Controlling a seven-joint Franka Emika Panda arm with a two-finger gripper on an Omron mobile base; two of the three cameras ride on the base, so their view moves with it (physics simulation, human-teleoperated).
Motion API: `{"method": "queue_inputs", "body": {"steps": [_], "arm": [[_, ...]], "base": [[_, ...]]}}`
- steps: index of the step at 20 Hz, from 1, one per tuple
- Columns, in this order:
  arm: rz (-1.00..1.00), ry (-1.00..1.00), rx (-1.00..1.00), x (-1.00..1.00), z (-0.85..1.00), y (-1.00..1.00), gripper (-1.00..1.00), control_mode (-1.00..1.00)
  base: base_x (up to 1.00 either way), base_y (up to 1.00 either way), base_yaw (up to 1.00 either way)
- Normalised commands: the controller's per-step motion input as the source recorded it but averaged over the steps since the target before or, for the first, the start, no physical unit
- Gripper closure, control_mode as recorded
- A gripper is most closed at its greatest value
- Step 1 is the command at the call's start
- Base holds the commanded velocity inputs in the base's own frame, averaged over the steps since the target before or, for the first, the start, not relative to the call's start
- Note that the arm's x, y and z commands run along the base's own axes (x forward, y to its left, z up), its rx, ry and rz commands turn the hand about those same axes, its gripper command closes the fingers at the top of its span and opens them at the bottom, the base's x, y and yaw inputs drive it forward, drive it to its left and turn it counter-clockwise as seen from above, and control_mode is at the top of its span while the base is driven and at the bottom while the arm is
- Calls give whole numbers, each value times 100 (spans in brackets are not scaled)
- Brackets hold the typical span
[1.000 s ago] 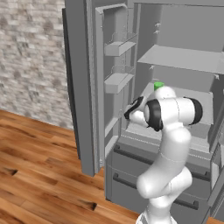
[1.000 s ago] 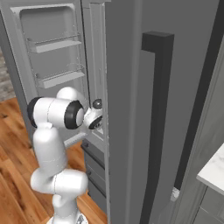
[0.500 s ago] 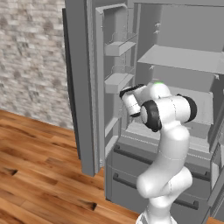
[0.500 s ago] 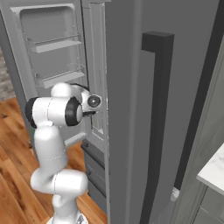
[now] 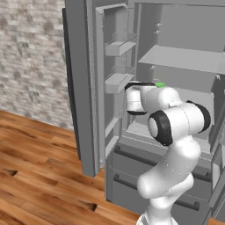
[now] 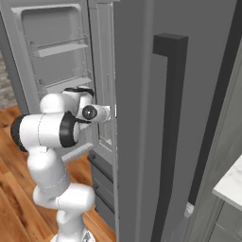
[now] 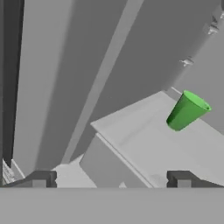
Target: Place the lime and eggplant inside the fridge drawer. Close the drawer after placing the vegetables.
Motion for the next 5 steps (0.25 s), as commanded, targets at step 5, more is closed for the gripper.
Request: {"method": "queue_inputs", "body": {"steps": [5], "arm": [[0, -2, 0, -69, 41, -60, -100, -100]], "base": [[0, 0, 0]]}}
